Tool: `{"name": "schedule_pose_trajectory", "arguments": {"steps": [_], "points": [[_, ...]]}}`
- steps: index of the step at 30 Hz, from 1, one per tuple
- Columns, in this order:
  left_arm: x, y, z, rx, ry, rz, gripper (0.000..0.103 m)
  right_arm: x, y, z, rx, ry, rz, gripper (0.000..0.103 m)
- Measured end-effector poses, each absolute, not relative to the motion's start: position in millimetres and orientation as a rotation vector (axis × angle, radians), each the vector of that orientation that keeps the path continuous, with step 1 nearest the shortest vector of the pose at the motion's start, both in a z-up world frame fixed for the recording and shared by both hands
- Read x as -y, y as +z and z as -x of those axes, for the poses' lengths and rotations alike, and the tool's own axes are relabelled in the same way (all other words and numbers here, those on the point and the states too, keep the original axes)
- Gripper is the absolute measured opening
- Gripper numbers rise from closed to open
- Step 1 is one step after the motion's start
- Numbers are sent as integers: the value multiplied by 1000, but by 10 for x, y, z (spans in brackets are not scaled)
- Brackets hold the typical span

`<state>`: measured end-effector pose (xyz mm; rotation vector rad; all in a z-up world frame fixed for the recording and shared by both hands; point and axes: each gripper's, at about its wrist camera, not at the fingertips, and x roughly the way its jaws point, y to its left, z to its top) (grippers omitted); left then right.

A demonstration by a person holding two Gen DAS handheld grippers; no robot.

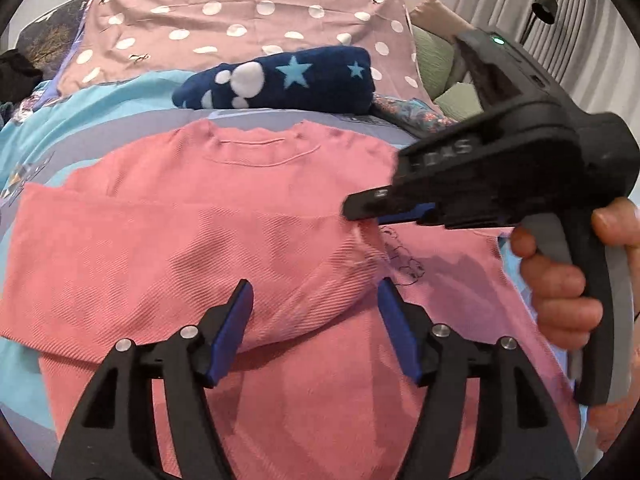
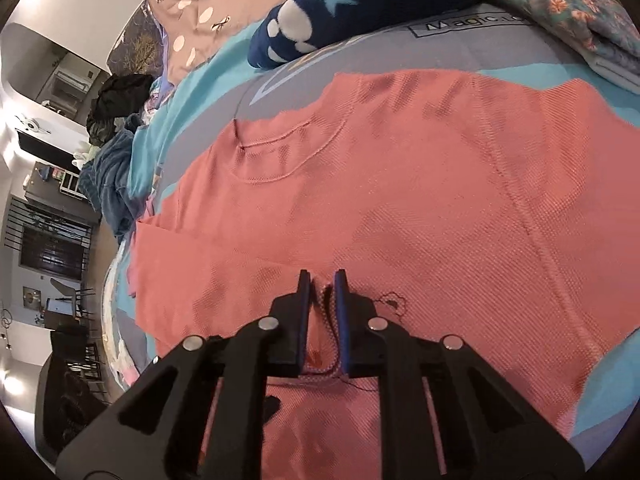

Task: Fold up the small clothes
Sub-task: 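Fold the sleeve across the sweater body with the left gripper and release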

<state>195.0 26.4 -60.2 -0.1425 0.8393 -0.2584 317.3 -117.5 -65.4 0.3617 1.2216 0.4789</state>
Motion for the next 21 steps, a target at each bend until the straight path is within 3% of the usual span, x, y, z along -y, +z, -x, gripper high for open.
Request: {"name": "schedule_pose_trajectory", "arguments": {"steps": [4,5,6,7,8,9,21], "points": [[-278,-649,-1976,-862,-288,155,63,1198,-717,-3143,-1261,500,-378,49],[-253,-647,-1979,-860,-313,150,60,1183,-726,-3131,-1261,503,-373,50],[-206,-646,-1992,-864,-358,143,51,1166,-736,-3119,-1258,502,-358,50],[-179,-655,-1995,-866,-378,138,35,1130,-741,-3113,-1248,492,-319,38],[-119,-681,-2030,-881,-411,128,25,1095,-735,-3106,-1236,491,-284,13],[-94,-698,-2053,-890,-415,120,5,1053,-727,-3105,-1226,493,-242,6],[313,-13,-2243,-713,-470,167,4,1554,187,-3311,-933,466,-248,6]]}}
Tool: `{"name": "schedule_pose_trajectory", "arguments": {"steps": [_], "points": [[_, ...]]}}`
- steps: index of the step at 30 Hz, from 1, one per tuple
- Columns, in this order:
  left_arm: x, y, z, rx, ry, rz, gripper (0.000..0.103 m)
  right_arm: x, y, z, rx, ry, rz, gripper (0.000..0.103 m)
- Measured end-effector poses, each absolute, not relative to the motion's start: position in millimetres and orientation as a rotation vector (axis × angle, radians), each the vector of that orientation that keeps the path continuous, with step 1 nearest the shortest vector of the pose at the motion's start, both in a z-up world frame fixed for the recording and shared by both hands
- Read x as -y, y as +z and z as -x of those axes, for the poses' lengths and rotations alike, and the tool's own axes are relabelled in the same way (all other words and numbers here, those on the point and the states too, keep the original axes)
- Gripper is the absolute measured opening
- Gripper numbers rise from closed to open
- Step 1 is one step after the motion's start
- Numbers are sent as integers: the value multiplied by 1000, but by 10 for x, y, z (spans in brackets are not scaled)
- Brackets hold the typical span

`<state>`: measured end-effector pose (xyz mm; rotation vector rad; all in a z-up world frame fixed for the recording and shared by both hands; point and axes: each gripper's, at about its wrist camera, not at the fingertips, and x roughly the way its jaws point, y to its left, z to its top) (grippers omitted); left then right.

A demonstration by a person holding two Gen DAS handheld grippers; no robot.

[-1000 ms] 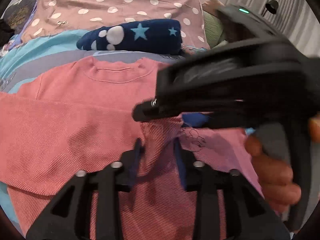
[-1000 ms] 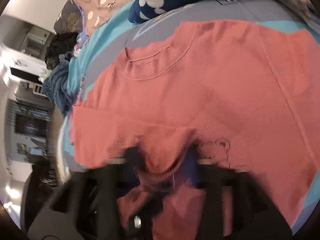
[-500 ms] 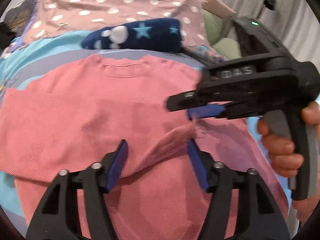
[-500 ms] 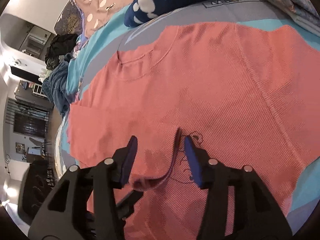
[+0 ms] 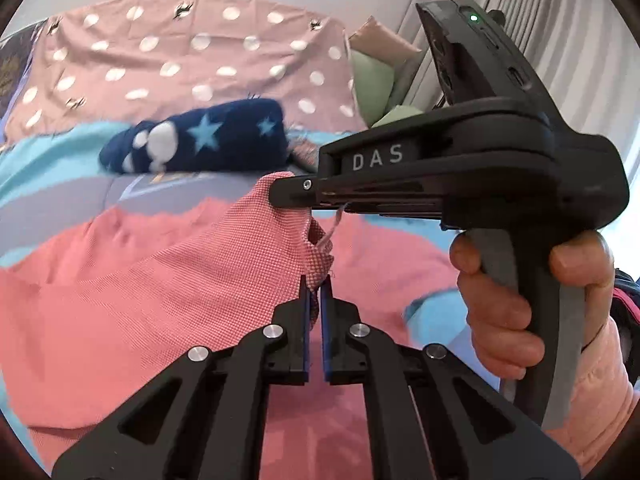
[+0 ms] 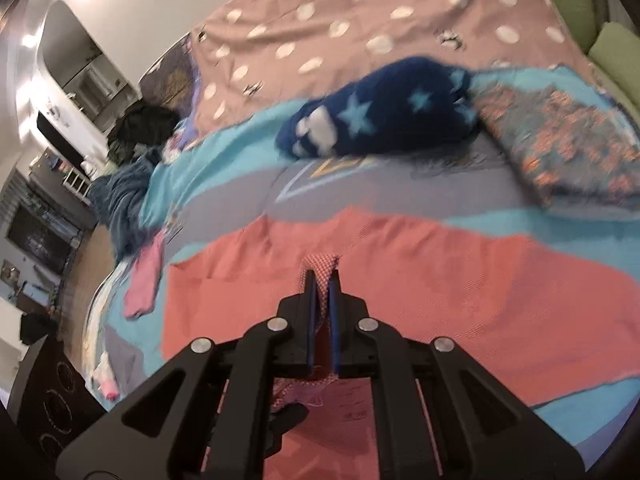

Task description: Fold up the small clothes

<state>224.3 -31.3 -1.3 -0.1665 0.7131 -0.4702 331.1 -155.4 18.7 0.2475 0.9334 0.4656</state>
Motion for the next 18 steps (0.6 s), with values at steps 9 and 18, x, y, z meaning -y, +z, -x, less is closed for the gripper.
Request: {"name": "schedule_pose_trajectory", "arguments": {"steps": [9,18], "points": [[445,-331,-2186,-798,-423,158,57,2129,-458,-3367,-998,237,-208,30],[-1292,-366,-1487,-729,75,117,78,2063,-525,-2889,-993,394,-156,34]]}}
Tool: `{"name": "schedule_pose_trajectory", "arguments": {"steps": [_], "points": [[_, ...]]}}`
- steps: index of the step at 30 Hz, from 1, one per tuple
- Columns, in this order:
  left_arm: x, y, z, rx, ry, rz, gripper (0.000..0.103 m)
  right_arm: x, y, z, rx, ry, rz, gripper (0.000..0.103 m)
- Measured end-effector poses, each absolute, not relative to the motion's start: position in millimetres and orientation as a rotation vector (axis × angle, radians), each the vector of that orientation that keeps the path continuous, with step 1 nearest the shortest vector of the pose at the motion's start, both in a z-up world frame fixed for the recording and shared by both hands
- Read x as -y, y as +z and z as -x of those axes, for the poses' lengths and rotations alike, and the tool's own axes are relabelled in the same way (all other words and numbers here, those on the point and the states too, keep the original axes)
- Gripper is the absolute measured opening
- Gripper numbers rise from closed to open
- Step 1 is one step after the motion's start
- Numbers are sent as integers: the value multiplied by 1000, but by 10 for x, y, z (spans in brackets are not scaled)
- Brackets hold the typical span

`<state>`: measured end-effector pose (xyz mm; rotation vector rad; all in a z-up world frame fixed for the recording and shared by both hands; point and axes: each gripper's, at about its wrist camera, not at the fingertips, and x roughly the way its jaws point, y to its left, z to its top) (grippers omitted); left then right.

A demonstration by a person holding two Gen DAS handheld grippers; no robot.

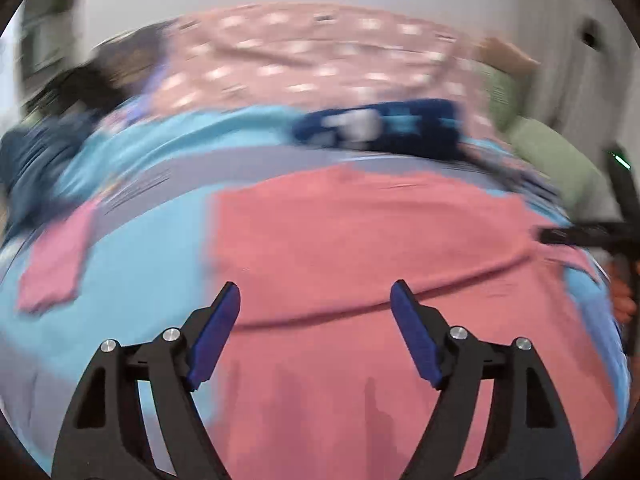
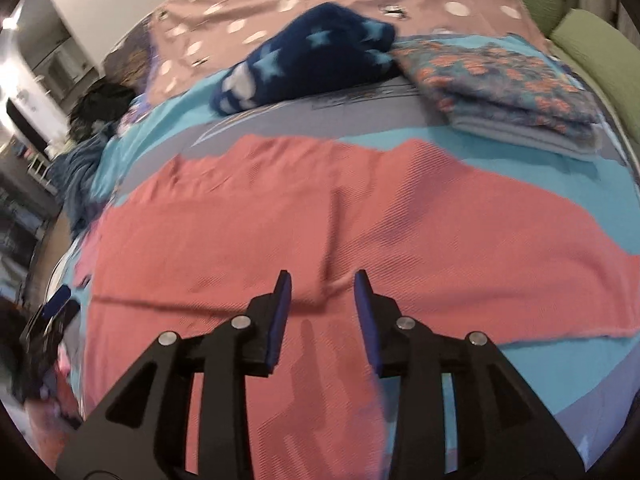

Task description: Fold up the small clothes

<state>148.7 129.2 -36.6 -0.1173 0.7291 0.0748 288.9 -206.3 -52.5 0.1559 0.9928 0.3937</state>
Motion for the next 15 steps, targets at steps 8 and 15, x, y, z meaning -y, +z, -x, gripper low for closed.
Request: {"name": "schedule_pose_trajectory", "arguments": {"steps": [8,15], "points": [[-2048,-796,-1591,-889,297,217,78,1696,-848,-2819,-1029,443,-56,14],[-2107,-648,-1462,-785,191,340,78,1451,-313,-2646,-908,450,35,30]]}}
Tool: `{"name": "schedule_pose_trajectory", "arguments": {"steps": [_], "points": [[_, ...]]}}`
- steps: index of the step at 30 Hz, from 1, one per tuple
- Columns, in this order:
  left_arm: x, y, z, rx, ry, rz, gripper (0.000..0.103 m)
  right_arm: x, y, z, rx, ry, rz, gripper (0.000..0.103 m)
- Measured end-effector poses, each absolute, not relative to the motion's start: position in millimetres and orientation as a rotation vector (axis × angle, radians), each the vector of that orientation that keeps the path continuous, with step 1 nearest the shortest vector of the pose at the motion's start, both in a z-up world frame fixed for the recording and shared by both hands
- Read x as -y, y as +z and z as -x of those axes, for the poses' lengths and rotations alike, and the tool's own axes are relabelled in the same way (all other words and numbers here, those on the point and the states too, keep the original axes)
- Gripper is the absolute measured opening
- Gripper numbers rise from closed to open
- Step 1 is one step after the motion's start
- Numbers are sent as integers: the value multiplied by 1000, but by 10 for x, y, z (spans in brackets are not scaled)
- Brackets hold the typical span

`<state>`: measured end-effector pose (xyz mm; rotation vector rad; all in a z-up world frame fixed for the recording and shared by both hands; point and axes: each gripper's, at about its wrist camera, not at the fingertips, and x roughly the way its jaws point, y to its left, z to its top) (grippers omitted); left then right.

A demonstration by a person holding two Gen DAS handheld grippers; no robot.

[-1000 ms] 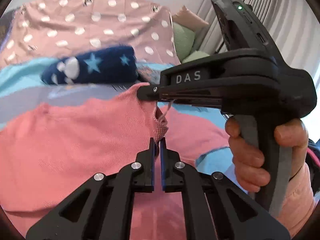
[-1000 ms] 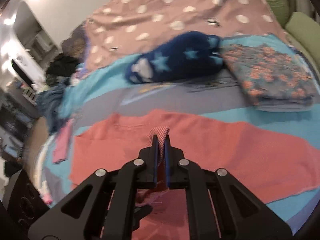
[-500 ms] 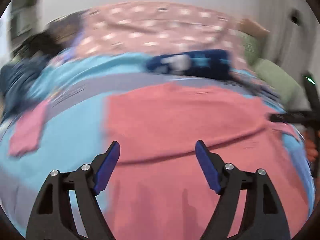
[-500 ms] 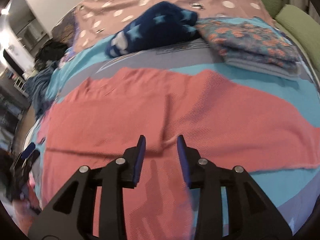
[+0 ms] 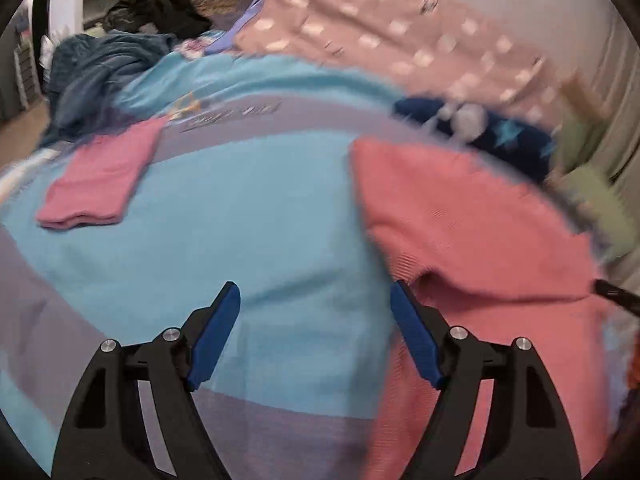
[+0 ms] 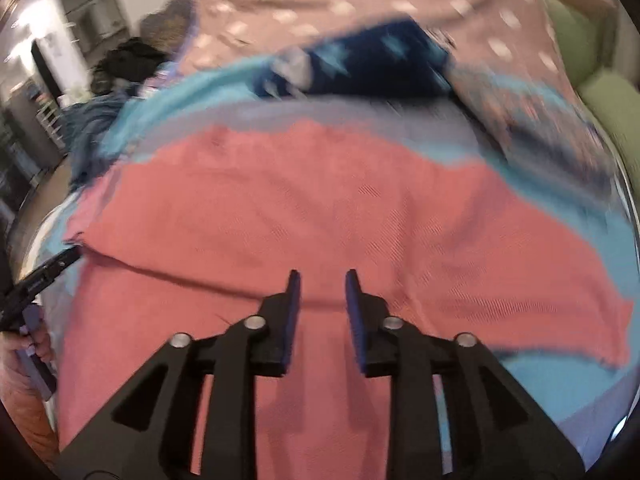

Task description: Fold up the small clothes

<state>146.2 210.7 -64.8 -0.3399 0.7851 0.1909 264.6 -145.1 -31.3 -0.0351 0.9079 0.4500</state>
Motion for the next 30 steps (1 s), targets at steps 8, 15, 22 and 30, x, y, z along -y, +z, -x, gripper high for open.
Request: {"name": "schedule_pose_trajectory", "arguments": {"steps": [8,15,22,30], "points": [[-2110,-870,-1637,-803,-8,541,35,-268,98,-2899,-872,732,226,37],[-2070,-913,-1612,-771,-37,572,44,-1603,-285,-3231,-946,775,379,37],[-1983,-941,-1654,-791,-56,510,7,-1963,-654,-3543,-979,670,391,3],[-1673,-677,-1374,-687,33,267,7,-1664,-548,-3540,-936,718,269,11]]}}
